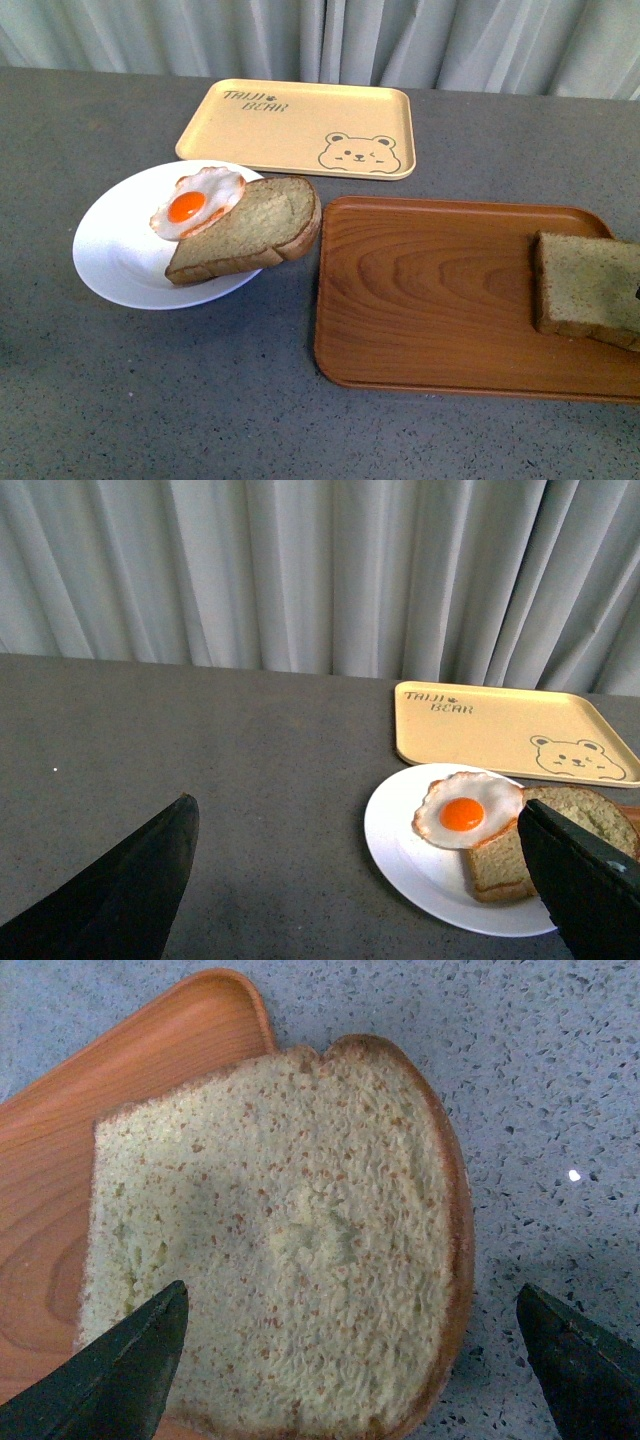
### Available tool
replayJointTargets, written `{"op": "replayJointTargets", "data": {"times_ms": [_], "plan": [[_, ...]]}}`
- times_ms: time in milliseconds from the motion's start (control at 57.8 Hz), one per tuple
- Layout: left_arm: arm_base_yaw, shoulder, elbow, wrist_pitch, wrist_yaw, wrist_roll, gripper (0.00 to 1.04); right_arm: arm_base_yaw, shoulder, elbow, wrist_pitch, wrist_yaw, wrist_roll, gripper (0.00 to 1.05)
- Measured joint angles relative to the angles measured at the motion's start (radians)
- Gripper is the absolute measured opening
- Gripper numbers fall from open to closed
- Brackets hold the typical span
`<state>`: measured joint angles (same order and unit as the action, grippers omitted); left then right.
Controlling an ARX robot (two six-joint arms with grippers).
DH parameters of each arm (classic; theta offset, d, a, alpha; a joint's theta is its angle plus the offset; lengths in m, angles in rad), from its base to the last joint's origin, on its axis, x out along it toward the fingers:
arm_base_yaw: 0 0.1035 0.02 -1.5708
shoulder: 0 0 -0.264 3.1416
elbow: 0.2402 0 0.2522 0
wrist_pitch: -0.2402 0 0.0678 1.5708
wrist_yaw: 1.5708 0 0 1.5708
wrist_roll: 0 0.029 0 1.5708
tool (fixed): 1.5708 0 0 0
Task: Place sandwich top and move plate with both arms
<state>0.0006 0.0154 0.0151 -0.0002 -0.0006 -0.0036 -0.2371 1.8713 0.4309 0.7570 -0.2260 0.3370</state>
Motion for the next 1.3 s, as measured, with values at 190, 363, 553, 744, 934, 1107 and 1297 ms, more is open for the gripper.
{"op": "replayJointTargets", "data": {"times_ms": [190, 363, 553, 744, 934, 1107, 1297], "plan": [[0.0, 0.0, 0.0, 0.0, 0.0, 0.0, 0.96, 0.013, 0.055, 0.039, 0.04, 0.001, 0.021, 0.96], [0.0, 0.0, 0.0, 0.0, 0.0, 0.0, 0.96, 0.02, 0.071, 0.054, 0.046, 0.004, 0.035, 0.73], [0.0, 0.0, 0.0, 0.0, 0.0, 0.0, 0.96, 0.023, 0.039, 0.048, 0.046, 0.002, 0.047, 0.4], [0.0, 0.0, 0.0, 0.0, 0.0, 0.0, 0.96, 0.021, -0.054, 0.032, 0.03, -0.032, 0.074, 0.12], [0.0, 0.0, 0.0, 0.0, 0.0, 0.0, 0.96, 0.04, -0.206, 0.018, -0.024, -0.059, 0.147, 0.03], [0.0, 0.0, 0.0, 0.0, 0.0, 0.0, 0.96, 0.128, -0.333, 0.033, -0.048, -0.061, 0.24, 0.03], [0.0, 0.0, 0.0, 0.0, 0.0, 0.0, 0.96, 0.296, -0.324, 0.125, 0.004, -0.021, 0.37, 0.03]]}}
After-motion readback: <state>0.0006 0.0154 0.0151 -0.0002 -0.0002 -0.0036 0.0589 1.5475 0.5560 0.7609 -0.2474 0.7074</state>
